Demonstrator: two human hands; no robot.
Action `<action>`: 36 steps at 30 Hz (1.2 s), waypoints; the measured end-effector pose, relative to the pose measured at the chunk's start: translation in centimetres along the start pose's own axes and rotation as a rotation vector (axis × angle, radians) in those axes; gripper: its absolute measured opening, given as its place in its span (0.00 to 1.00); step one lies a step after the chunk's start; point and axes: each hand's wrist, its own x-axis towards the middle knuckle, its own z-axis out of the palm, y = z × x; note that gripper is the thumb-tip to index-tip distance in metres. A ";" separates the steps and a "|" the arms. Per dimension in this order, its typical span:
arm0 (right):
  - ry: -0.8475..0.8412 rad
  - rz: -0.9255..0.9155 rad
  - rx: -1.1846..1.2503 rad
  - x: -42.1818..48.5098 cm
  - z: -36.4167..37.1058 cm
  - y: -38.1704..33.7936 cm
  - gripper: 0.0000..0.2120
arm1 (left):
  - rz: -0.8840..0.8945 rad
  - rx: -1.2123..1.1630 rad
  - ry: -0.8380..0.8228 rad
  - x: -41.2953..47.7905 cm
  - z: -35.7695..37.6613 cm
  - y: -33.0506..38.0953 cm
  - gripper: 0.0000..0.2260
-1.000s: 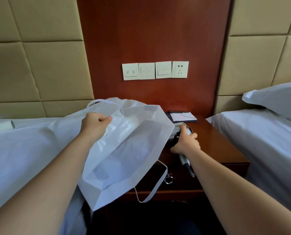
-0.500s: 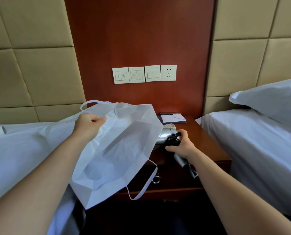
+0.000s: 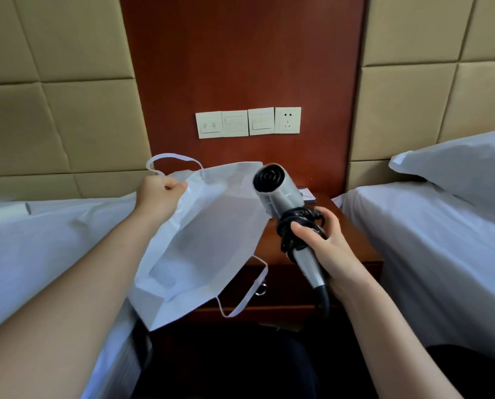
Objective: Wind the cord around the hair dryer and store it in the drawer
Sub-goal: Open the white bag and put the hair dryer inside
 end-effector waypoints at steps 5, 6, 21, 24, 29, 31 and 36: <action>-0.105 -0.146 -0.327 -2.9 2.2 -2.1 0.33 | 0.037 0.017 -0.028 -0.1 -0.7 2.0 0.09; -0.110 -0.153 -0.402 -3.0 2.7 -2.3 0.35 | 0.054 0.028 -0.039 -0.2 -0.7 2.5 0.09; -0.070 0.218 -0.622 6.2 9.4 1.3 0.40 | 0.400 -0.090 -0.367 -0.2 -2.4 7.1 0.13; -0.019 0.291 -0.529 7.4 10.3 2.1 0.38 | 0.430 -0.058 -0.421 0.3 -3.4 7.0 0.12; 0.086 0.377 -0.409 8.8 13.1 3.2 0.37 | 0.496 -0.077 -0.411 1.1 -5.3 7.2 0.12; 0.098 0.426 -0.411 9.1 14.7 3.5 0.38 | 0.520 -0.082 -0.414 1.2 -5.8 7.1 0.12; 0.100 0.463 -0.423 10.1 18.4 4.2 0.33 | 0.572 -0.131 -0.401 1.1 -7.6 6.6 0.12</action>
